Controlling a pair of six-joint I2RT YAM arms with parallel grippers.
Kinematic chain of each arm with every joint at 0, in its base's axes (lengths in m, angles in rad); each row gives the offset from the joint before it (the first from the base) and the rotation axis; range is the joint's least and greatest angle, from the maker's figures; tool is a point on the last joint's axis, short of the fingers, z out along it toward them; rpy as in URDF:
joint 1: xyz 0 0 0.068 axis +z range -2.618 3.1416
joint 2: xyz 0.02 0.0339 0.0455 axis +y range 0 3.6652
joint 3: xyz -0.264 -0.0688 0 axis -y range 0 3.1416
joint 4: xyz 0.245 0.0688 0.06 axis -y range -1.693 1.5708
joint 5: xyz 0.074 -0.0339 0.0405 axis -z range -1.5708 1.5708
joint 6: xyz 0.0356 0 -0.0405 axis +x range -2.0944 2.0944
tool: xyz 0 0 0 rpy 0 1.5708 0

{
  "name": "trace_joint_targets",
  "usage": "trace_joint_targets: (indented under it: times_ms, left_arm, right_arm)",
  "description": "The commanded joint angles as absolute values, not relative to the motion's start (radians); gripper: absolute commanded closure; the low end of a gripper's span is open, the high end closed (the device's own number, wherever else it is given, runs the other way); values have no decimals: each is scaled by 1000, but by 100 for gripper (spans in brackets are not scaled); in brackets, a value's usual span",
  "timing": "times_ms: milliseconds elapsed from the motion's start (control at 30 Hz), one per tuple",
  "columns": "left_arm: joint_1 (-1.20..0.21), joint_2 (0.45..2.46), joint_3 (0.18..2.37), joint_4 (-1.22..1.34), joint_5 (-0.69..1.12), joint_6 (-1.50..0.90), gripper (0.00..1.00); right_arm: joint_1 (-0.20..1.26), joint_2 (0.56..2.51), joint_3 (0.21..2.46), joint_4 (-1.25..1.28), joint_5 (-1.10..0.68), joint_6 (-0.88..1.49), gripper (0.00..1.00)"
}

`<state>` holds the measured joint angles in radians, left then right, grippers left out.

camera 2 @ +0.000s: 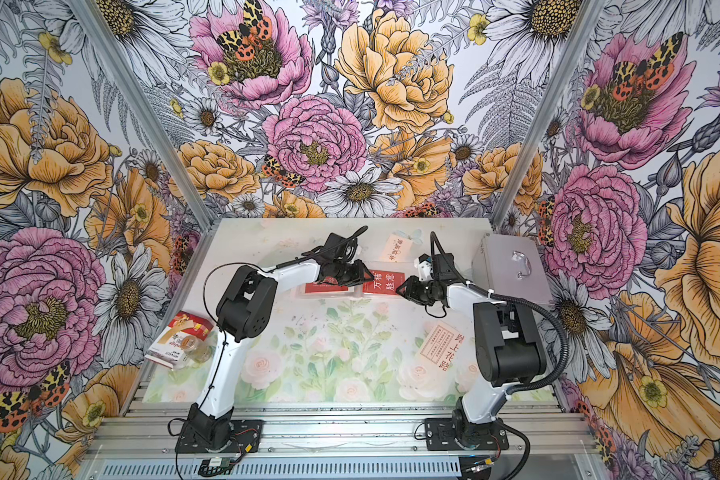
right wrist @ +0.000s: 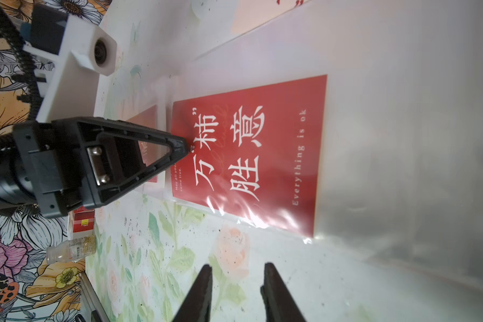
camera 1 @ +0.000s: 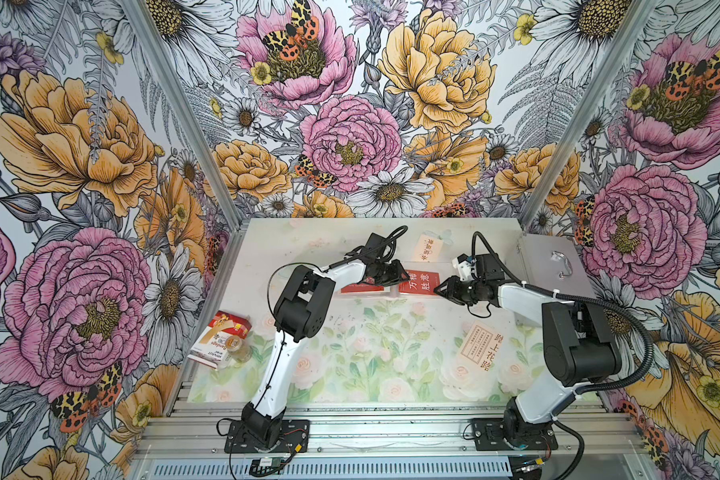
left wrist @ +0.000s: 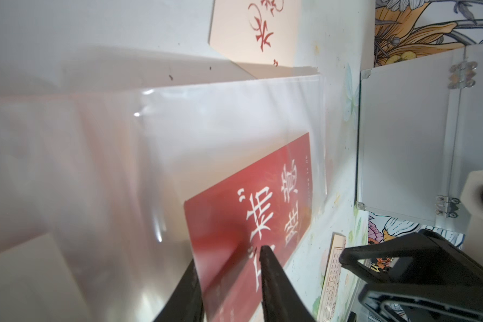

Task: Place the photos into the photo albums
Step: Insert the photo into the photo album.

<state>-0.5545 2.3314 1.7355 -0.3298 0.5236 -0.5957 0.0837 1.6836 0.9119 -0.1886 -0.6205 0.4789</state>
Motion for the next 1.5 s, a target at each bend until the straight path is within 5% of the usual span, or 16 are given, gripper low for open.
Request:
trace_joint_targets:
  times_ms: [0,267,433,700,1467]
  left_arm:
    - [-562,2350,1761,-340,502,-605,66]
    - [-559,2338,1769,-383,477,-582,64]
    - [-558,2274,1720,-397,381,-553,44]
    - [-582,2279,1773,-488,298,-506,34]
    - [-620,2161,1813,-579,214,-416,34]
  right_arm:
    - [80,1659,904,-166,-607,464,67]
    - [80,1653,903,-167,-607,463,67]
    - [79,1651,903,-167,-608,464,67]
    - [79,1652,902,-166,-606,464,67]
    - [78,1646,887,-166,-501,457,67]
